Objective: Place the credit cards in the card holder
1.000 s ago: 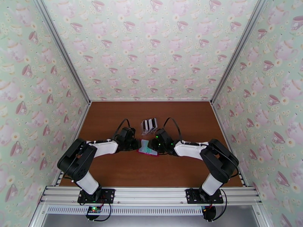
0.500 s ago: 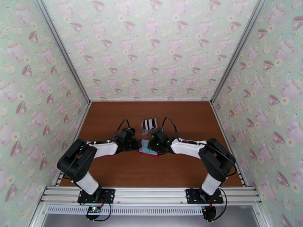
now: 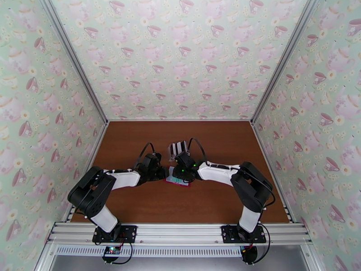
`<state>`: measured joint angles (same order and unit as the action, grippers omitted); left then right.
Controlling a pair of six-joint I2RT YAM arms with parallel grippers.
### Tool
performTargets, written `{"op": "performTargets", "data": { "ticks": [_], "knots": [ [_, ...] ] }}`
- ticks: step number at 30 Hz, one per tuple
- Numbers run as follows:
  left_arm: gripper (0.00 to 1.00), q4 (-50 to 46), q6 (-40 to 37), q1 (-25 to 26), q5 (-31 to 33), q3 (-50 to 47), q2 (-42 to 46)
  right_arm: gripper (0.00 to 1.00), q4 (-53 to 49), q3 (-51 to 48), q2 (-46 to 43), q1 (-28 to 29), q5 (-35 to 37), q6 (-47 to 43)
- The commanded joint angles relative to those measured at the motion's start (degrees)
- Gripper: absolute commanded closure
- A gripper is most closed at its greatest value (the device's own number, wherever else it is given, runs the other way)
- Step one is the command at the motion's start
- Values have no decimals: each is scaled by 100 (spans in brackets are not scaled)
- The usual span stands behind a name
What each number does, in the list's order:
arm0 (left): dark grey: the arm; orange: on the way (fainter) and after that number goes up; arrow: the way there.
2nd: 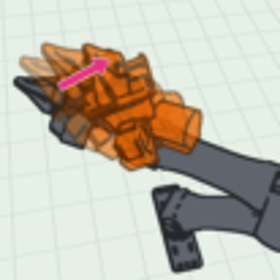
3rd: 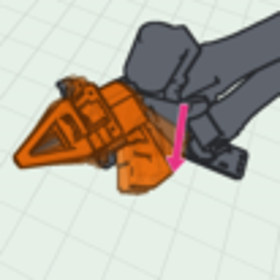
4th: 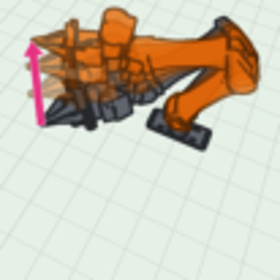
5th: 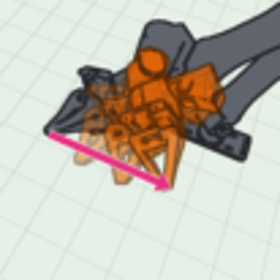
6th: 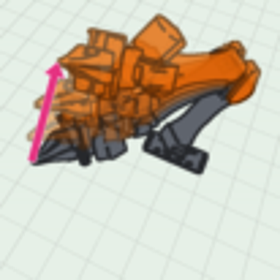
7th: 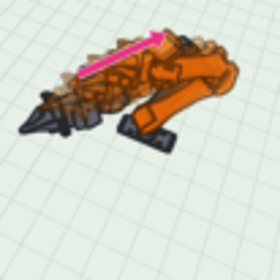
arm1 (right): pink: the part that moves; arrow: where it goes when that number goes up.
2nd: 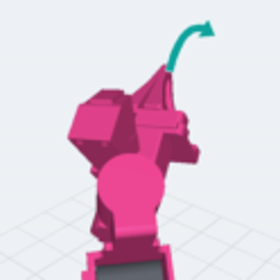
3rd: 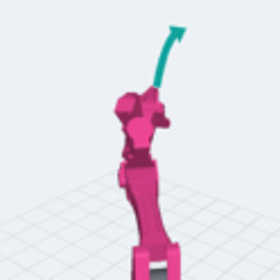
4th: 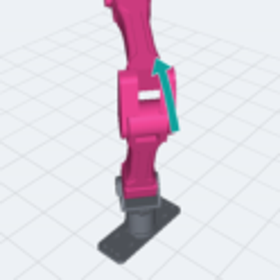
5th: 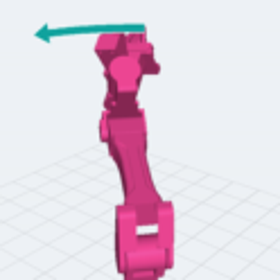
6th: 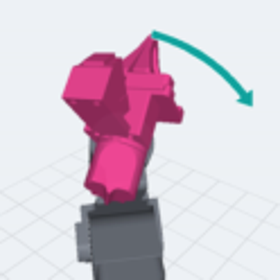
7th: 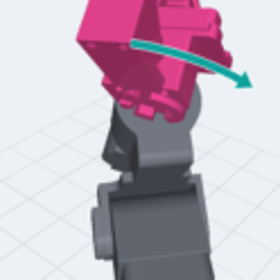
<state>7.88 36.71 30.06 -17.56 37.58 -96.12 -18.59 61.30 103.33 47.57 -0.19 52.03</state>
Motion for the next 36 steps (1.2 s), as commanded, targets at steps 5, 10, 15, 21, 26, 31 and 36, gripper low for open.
{"op": "performTargets", "data": {
  "ticks": [5, 10, 15, 21, 26, 31, 36],
  "knots": [
    [68, -817, 223, 442, -616, -467, -687, 55, -166, -71, -416, 34, 308, -42],
    [68, -738, 231, 439, -644, -482, -765, 55, -7, -264, -704, 33, 272, 19],
    [68, -665, 258, 440, -666, -532, -777, 55, -191, -226, -583, 33, 320, 1],
    [68, -656, 256, 444, -650, -577, -750, 54, -301, -180, -438, 36, 315, 18],
    [67, -612, 284, 441, -652, -610, -751, 54, -400, -153, -371, 36, 347, 10],
    [66, -599, 286, 445, -650, -615, -751, 53, -373, -240, -427, 37, 357, 61],
    [66, -578, 294, 439, -652, -628, -768, 53, -338, -268, -389, 34, 323, 69]
  ]
}}
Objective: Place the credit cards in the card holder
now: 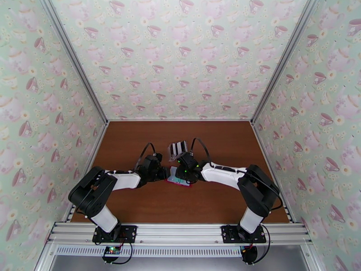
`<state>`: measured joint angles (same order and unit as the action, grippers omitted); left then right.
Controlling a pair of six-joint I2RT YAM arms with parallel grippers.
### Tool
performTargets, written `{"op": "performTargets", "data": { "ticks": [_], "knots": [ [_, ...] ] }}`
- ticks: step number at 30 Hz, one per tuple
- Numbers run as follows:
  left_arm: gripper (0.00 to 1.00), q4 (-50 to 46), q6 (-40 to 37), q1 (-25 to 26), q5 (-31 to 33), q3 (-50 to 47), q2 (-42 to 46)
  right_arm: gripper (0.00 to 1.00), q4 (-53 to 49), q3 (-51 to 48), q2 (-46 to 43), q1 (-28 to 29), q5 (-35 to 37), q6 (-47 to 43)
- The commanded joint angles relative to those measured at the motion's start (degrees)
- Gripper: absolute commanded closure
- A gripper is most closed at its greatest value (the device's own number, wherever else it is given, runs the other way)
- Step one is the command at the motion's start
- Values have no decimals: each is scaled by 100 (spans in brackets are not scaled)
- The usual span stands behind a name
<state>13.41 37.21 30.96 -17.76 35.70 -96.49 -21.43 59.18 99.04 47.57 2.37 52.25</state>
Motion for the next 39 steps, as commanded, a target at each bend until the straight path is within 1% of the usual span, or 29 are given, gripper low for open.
{"op": "performTargets", "data": {
  "ticks": [1, 27, 39],
  "knots": [
    [66, -1130, 251, 355, -632, -433, -731, 53, -46, -48, 65, 35, 57, 44],
    [66, -1017, 299, 356, -658, -546, -713, 53, 104, 61, 368, 38, -44, 75],
    [66, -971, 326, 359, -676, -559, -714, 53, 79, 335, 455, 34, -160, 2]
  ]
}}
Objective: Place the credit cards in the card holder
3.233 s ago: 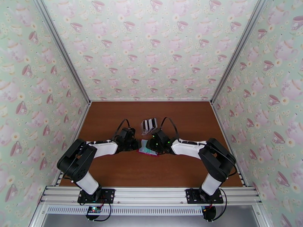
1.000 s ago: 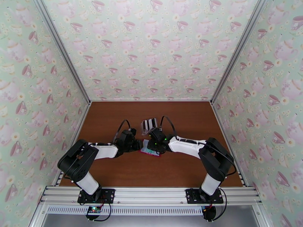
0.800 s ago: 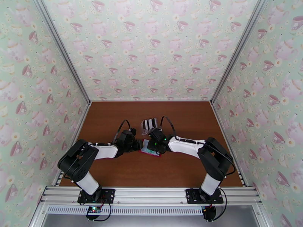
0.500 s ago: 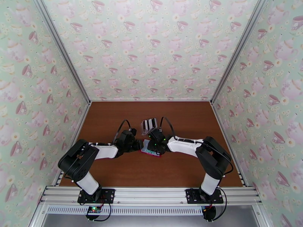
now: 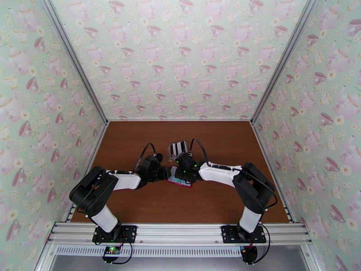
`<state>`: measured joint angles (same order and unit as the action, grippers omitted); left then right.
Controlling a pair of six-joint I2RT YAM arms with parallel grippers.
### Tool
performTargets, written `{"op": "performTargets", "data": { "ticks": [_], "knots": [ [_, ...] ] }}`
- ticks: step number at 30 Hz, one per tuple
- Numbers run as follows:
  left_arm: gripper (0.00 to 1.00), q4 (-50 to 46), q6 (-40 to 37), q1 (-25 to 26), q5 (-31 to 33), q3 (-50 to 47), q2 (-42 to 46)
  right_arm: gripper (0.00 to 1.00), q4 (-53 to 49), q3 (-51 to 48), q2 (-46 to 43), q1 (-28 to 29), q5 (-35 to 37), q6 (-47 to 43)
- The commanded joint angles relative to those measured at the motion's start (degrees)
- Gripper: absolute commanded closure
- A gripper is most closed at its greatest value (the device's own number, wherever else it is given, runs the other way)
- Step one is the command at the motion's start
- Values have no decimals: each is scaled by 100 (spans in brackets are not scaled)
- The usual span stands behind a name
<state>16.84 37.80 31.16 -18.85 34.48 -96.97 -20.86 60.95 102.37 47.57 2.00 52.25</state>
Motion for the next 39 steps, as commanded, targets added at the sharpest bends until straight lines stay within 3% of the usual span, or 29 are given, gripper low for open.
{"op": "performTargets", "data": {
  "ticks": [1, 28, 39],
  "knots": [
    [66, -1307, 271, 343, -572, -442, -665, 53, 24, 176, 125, 35, -133, -8],
    [66, -1052, 534, 387, -521, -791, -436, 53, -40, 962, 696, 330, -593, -101],
    [66, -817, 660, 398, -523, -922, -520, 53, 76, 677, 591, 512, -768, 141]
  ]
}}
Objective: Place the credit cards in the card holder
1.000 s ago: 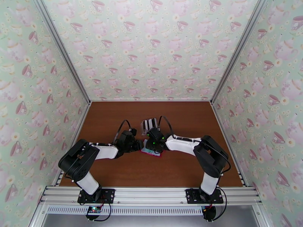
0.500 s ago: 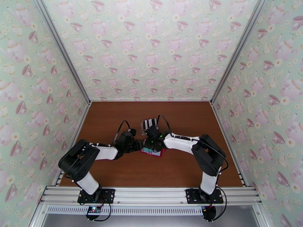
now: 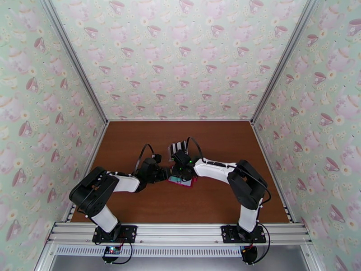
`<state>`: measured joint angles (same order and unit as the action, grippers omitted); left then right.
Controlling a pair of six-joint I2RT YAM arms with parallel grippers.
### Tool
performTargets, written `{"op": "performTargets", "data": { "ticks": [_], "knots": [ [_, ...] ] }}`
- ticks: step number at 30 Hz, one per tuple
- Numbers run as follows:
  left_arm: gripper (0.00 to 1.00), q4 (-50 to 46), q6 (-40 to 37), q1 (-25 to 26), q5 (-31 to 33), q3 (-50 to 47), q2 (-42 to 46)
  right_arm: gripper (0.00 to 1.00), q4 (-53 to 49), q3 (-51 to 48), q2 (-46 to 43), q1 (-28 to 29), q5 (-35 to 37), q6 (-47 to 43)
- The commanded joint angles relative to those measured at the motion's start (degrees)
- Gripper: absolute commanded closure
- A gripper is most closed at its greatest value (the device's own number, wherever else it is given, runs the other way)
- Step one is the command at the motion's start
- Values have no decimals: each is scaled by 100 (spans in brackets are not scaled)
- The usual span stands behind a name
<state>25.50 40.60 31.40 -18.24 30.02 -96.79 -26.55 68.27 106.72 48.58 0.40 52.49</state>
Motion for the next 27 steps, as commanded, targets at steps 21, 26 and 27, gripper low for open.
{"op": "performTargets", "data": {
  "ticks": [21, 26, 27],
  "knots": [
    [77, -1706, 590, 303, -458, -729, -171, 53, 1032, -248, 186, 434, -687, 583],
    [80, -1783, 576, 244, -419, -761, -15, 53, 1218, -367, 86, 390, -738, 655],
    [80, -1798, 565, 244, -422, -750, -11, 53, 1259, -381, 80, 392, -742, 658]
  ]
}}
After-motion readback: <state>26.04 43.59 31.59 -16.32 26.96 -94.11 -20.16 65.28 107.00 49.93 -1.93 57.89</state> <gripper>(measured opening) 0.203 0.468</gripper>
